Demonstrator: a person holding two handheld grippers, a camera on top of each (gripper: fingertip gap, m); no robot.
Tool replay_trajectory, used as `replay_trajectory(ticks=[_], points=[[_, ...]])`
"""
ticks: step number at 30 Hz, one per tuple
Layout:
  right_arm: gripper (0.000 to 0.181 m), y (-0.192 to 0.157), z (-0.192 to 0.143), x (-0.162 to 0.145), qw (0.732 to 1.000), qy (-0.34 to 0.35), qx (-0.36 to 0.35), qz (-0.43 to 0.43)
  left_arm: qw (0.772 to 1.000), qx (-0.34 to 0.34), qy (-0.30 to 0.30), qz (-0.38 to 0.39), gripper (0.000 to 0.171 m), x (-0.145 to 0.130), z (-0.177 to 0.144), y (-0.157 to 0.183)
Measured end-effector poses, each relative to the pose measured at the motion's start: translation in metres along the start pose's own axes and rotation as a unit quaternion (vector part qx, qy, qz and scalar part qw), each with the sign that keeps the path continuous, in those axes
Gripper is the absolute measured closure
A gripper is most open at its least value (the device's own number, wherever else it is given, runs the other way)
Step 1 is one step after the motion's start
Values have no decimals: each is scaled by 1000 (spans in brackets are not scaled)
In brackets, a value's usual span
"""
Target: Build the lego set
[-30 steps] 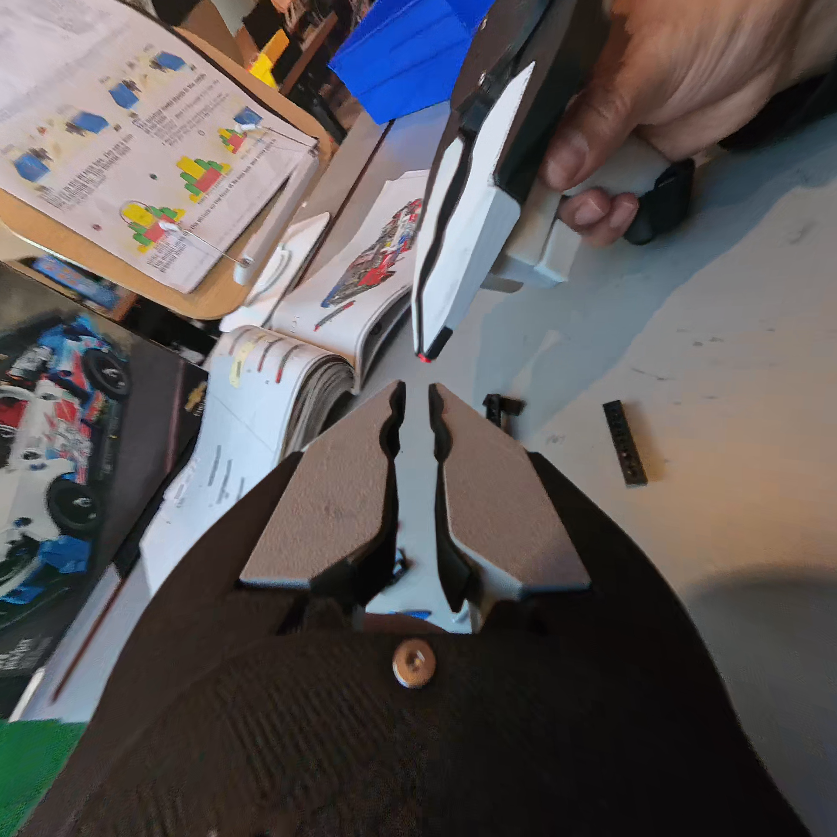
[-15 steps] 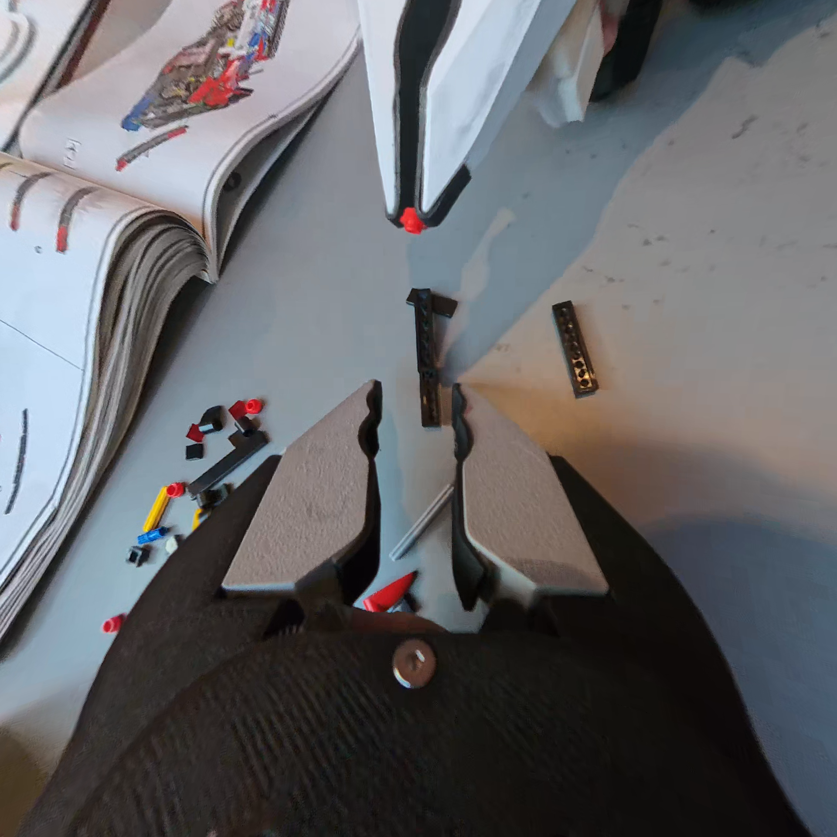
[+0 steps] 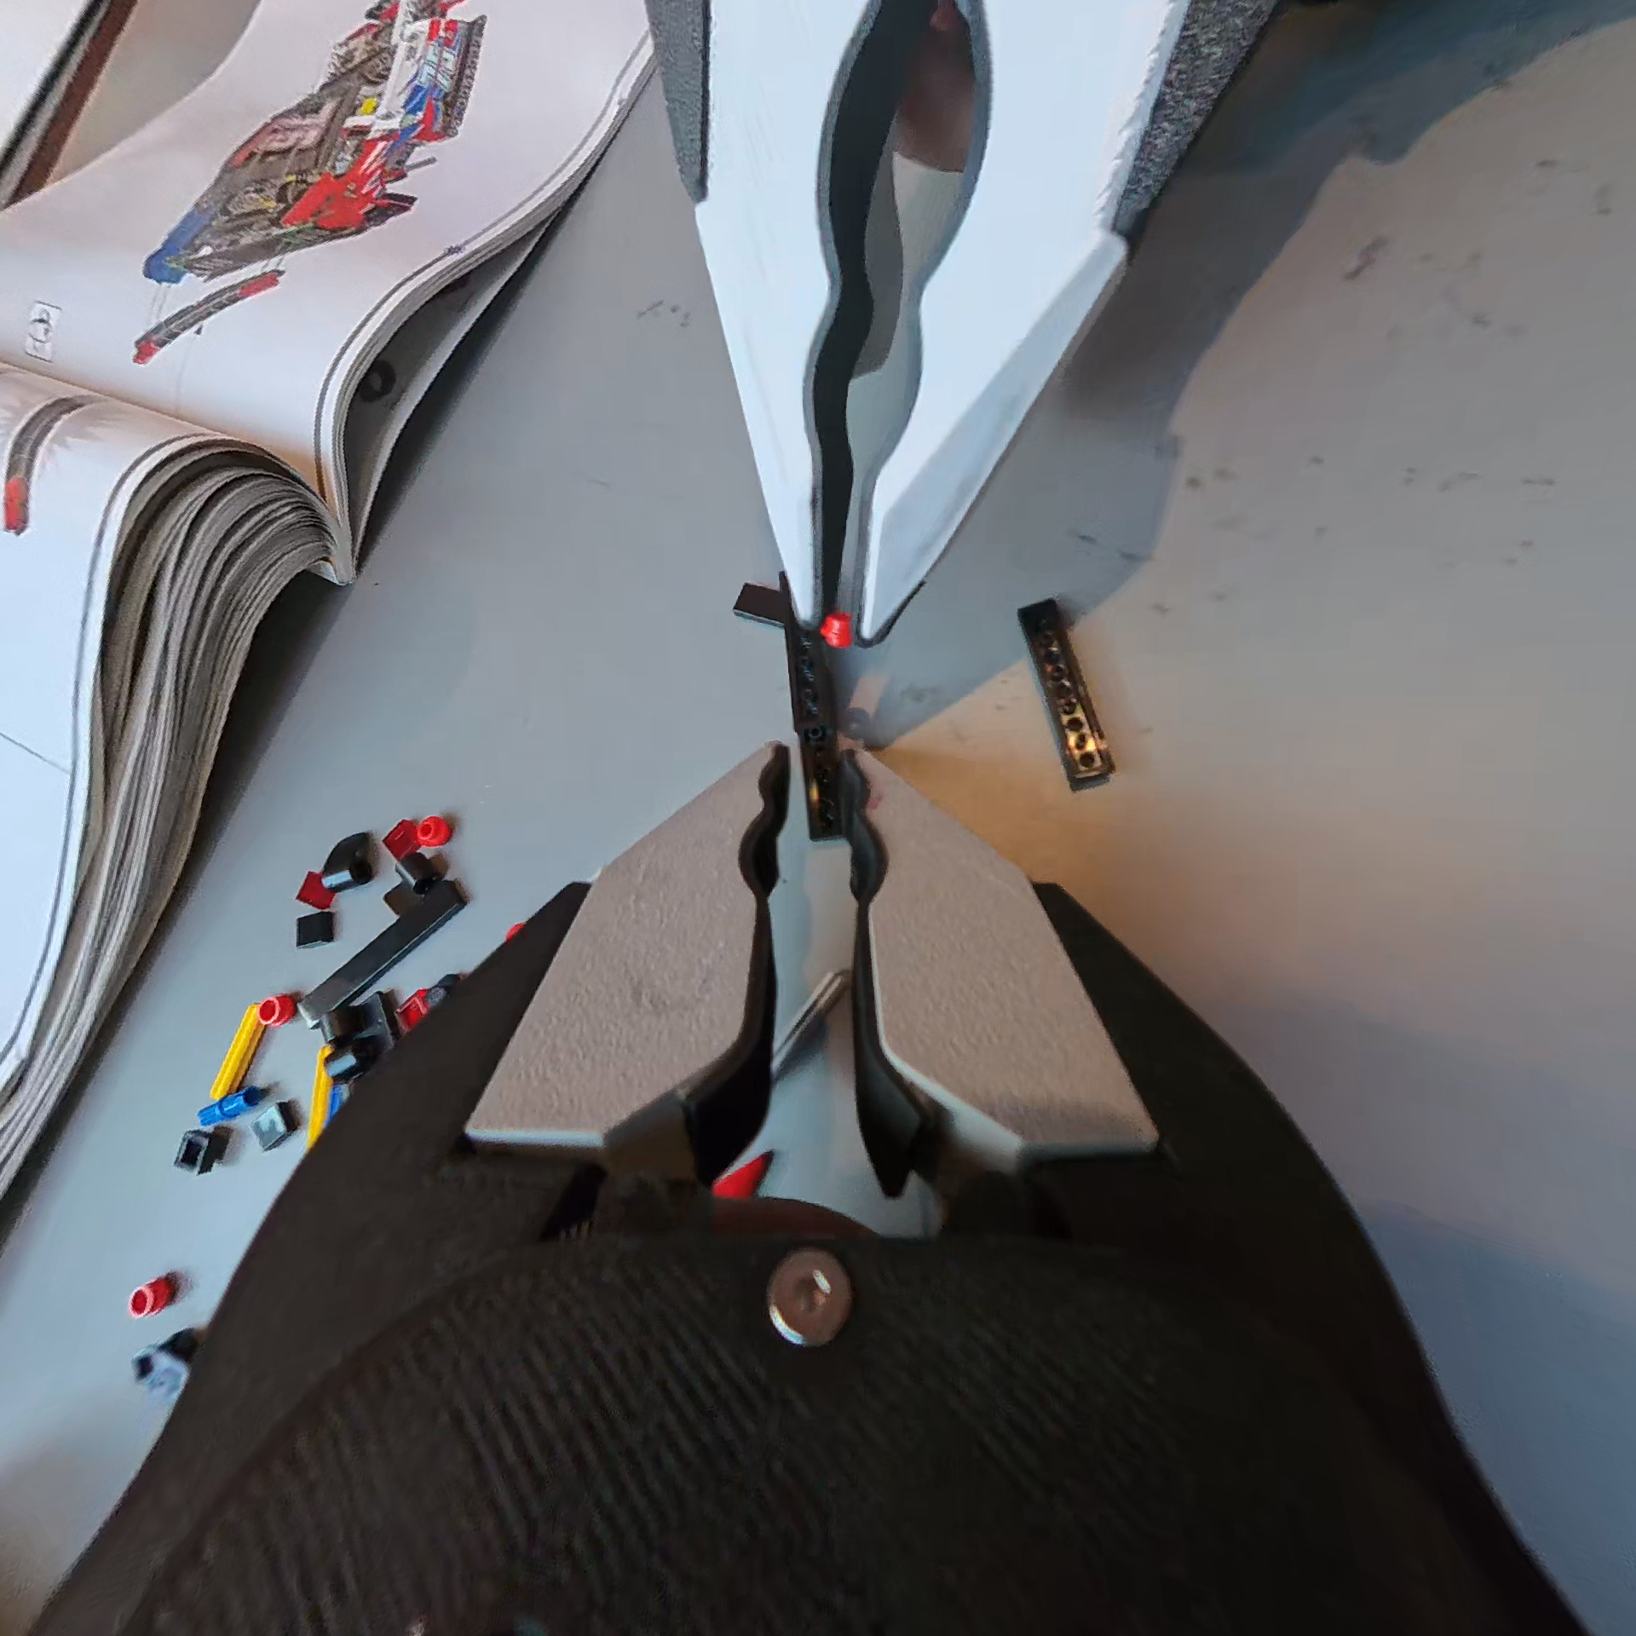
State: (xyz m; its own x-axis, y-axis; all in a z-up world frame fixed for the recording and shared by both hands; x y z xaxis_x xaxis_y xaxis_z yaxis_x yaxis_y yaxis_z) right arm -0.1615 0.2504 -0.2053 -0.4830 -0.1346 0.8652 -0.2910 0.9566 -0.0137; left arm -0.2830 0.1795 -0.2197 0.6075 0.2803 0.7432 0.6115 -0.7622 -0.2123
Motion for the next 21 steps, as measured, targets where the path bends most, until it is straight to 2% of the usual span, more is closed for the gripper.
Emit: replay_trajectory(ticks=[2,3,11,16,21], points=[[177,0,1,1,1000,1,7,9,1000,8,-5,5,153,0,-2,-1],[177,1,1,2,1000,-1,12,14,1000,6,-6,3,153,-1,-3,-2],[177,5,10,11,998,-45,29,-19,1000,-5,-6,-9,157,-5,-6,-4],[177,7,19,17,993,-86,37,-67,999,-24,0,-25,166,-8,-7,-5],[176,10,27,26,982,-133,61,-118,999,-30,3,-29,166,-11,-9,-11]])
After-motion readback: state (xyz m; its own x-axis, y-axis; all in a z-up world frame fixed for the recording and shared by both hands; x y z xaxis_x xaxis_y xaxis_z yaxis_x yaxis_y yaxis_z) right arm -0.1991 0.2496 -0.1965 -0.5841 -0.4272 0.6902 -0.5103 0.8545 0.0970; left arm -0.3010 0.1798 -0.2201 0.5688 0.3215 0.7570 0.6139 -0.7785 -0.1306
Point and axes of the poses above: each gripper's, where its closed fingertips meet, z out along the fingers, x out of its top, y = z × x across the jaws, the point moved 9 cm from there along -z, back along the fingers, and after that the axes turned 4 degrees about y, right-handed, at the moved point
